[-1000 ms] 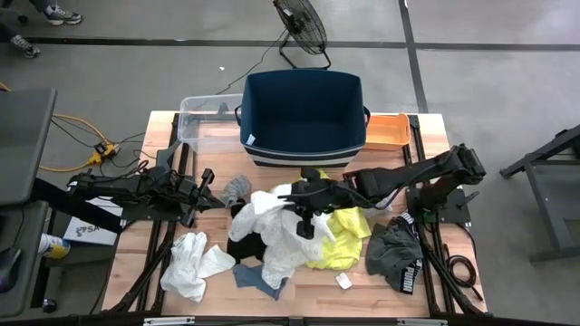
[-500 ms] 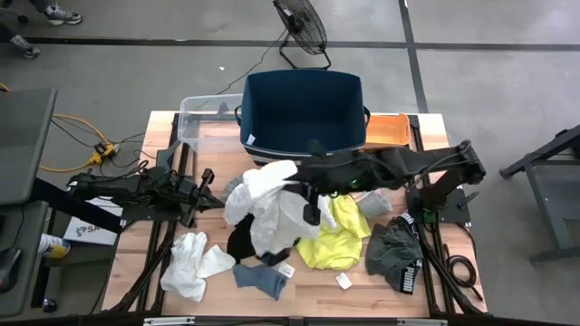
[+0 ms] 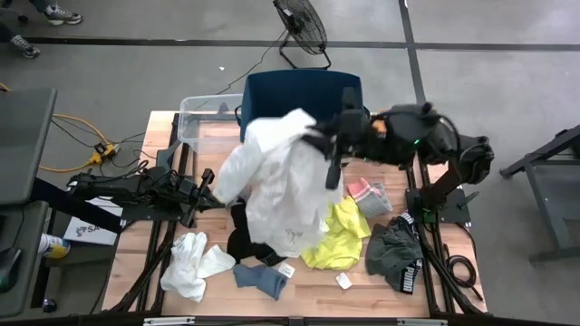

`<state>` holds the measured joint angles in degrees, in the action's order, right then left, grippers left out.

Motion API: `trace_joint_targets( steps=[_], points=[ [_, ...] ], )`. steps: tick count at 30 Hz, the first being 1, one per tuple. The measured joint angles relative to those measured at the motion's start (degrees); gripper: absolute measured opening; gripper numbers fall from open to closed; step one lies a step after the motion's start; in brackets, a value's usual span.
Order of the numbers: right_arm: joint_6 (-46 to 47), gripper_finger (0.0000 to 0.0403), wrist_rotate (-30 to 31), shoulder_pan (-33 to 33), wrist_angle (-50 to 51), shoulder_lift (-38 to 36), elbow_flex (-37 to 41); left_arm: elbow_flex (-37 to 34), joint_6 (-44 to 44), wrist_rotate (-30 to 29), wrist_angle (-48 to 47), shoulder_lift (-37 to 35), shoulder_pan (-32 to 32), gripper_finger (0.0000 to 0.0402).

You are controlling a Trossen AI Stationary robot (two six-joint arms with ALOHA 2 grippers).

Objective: Pick & Place Cloths
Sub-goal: Put the white dress into the blue basket

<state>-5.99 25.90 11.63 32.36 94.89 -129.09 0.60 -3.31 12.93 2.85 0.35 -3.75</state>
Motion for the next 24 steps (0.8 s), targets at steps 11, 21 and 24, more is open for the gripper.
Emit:
trace_joint_targets(
  steps=[11,21,24],
  points=[
    [-13.43,0.0010,6.77,-6.92,-15.50,-0.56,-1.98,0.00,0.02,-0.02,-0.02,0.01,-0.02,0.0001],
    [-21.00,0.0010,6.36,-14.55,-28.85,-0.63,-1.98,-0.02,0.01,-0.01,-0.02,0.00,0.00,0.0001],
    [-21.08,0.0010,5.58,-17.47,-28.77,-0.63,-1.98,-0.02,0.02,-0.01,-0.01,0.01,-0.01,0.0001]
  ],
)
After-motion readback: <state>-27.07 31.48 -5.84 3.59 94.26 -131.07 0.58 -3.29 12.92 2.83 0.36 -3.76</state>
